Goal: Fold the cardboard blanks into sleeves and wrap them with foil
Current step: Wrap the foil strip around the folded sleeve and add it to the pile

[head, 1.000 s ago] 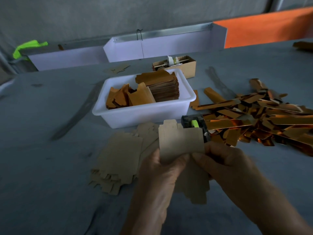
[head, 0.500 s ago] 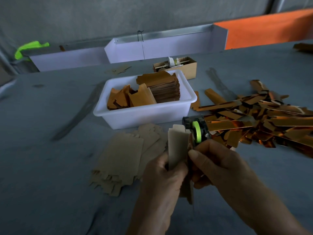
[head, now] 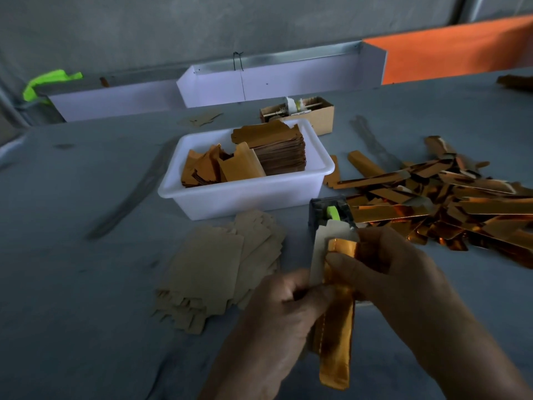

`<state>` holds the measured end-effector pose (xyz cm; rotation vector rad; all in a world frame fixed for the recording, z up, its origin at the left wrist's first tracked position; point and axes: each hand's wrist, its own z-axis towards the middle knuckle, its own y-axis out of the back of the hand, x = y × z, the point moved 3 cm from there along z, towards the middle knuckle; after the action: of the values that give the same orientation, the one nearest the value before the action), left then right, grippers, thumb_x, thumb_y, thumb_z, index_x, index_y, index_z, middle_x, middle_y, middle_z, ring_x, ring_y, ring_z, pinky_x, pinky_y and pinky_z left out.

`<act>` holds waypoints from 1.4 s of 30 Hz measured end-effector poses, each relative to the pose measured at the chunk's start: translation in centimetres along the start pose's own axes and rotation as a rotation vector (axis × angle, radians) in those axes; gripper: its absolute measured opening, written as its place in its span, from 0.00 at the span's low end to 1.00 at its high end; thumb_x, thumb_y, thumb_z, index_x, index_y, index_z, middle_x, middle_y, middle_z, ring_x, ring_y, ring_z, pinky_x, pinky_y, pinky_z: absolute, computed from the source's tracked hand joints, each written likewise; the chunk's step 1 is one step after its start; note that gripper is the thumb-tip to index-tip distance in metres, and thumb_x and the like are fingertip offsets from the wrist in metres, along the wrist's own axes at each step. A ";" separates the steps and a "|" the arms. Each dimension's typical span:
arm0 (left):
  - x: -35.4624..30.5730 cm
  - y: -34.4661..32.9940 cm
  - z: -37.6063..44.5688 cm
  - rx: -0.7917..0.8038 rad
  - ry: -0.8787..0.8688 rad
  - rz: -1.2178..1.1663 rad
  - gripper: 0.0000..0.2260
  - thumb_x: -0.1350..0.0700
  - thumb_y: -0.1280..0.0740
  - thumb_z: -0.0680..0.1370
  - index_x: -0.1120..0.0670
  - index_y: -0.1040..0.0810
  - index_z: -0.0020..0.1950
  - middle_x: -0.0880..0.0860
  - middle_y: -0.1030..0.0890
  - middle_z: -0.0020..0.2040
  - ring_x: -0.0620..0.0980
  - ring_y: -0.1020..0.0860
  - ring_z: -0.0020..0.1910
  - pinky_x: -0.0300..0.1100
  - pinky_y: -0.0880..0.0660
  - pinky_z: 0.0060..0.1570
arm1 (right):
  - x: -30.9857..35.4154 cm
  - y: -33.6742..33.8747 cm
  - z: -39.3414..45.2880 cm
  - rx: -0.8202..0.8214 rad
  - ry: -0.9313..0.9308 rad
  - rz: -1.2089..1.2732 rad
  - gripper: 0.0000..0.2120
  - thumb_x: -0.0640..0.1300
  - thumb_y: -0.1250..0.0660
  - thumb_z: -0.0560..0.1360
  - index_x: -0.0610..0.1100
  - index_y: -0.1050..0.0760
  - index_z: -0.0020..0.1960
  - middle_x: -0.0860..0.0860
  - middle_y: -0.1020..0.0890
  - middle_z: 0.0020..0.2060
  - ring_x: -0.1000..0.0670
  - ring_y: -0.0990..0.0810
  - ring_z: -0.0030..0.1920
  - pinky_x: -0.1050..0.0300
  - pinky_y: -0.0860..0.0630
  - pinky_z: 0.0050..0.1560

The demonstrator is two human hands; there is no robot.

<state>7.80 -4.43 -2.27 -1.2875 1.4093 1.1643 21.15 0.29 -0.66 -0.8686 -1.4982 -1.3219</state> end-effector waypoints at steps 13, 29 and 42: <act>-0.7 -0.5 -0.2 -0.391 -0.208 0.304 0.12 0.55 0.31 0.76 0.36 0.17 0.45 0.44 0.20 0.41 0.39 0.22 0.43 0.28 0.27 0.41 | -0.9 -0.4 0.5 0.021 -0.077 0.298 0.02 0.43 0.31 0.69 0.48 0.21 0.41 0.44 0.16 0.36 0.43 0.17 0.40 0.47 0.19 0.43; -1.5 -5.5 0.4 -0.473 -0.131 1.144 0.13 0.51 0.35 0.73 0.54 0.16 0.53 0.49 0.22 0.37 0.44 0.26 0.32 0.29 0.54 0.19 | -0.2 -0.5 0.3 -0.162 0.015 0.074 0.12 0.56 0.29 0.64 0.49 0.22 0.41 0.51 0.19 0.33 0.53 0.20 0.35 0.57 0.25 0.34; 0.0 0.2 0.2 -0.203 0.081 -0.117 0.04 0.59 0.28 0.72 0.51 0.17 0.39 0.51 0.17 0.34 0.46 0.18 0.32 0.35 0.24 0.32 | -0.5 -0.8 0.3 0.011 -0.052 0.489 0.10 0.50 0.33 0.65 0.44 0.22 0.39 0.47 0.23 0.31 0.50 0.23 0.34 0.59 0.24 0.37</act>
<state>7.61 -4.17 -2.25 -1.5537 1.2796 1.2107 20.47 0.45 -1.42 -1.1796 -1.2235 -0.9336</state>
